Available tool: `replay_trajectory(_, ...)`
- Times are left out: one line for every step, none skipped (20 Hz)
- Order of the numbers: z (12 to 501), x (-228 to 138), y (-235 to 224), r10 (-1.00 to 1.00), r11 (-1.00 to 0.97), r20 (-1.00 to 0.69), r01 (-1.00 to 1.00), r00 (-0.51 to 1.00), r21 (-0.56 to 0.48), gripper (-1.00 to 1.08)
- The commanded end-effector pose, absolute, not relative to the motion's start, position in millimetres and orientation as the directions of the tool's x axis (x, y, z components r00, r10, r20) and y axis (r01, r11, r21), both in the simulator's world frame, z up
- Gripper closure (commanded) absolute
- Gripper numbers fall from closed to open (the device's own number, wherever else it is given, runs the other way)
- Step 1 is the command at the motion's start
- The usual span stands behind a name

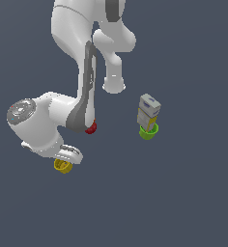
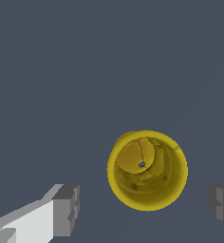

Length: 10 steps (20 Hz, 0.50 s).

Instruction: Pick up a designated object from a clutter of objects.

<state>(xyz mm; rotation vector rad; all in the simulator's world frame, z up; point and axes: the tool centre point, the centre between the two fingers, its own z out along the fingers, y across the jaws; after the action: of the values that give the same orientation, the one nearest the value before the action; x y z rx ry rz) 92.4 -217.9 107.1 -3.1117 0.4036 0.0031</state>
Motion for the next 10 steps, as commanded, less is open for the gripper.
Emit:
replay_trajectory(100.4, 93.1, -225.0, -0.260, -0.966, 0.000, -0.260, 0.966, -0.001, -0.92)
replay_trajectory(98.7, 93.1, -226.8, -0.261, -0.965, 0.000, -0.261, 0.965, -0.001, -0.92)
replay_trajectory(97.5, 93.1, -228.0, -0.262, -0.965, 0.000, -0.262, 0.965, 0.000, -0.92)
replay_trajectory(96.8, 93.1, -228.6, -0.262, -0.965, 0.000, -0.262, 0.965, 0.000, -0.92)
replay_trajectory(96.5, 93.2, -228.8, -0.262, -0.965, 0.000, -0.262, 0.965, 0.000, -0.92)
replay_trajectory(97.4, 92.5, -228.0, -0.263, -0.965, -0.001, -0.263, 0.965, 0.000, -0.92)
replay_trajectory(97.0, 92.5, -228.0, -0.263, -0.965, -0.001, -0.263, 0.965, 0.000, -0.92)
replay_trajectory(95.8, 92.5, -228.0, -0.263, -0.965, -0.001, -0.263, 0.965, 0.000, -0.92)
replay_trajectory(93.8, 92.5, -228.1, -0.263, -0.965, -0.001, -0.263, 0.965, 0.000, -0.92)
replay_trajectory(91.1, 92.4, -228.1, -0.263, -0.965, -0.001, -0.263, 0.965, 0.000, -0.92)
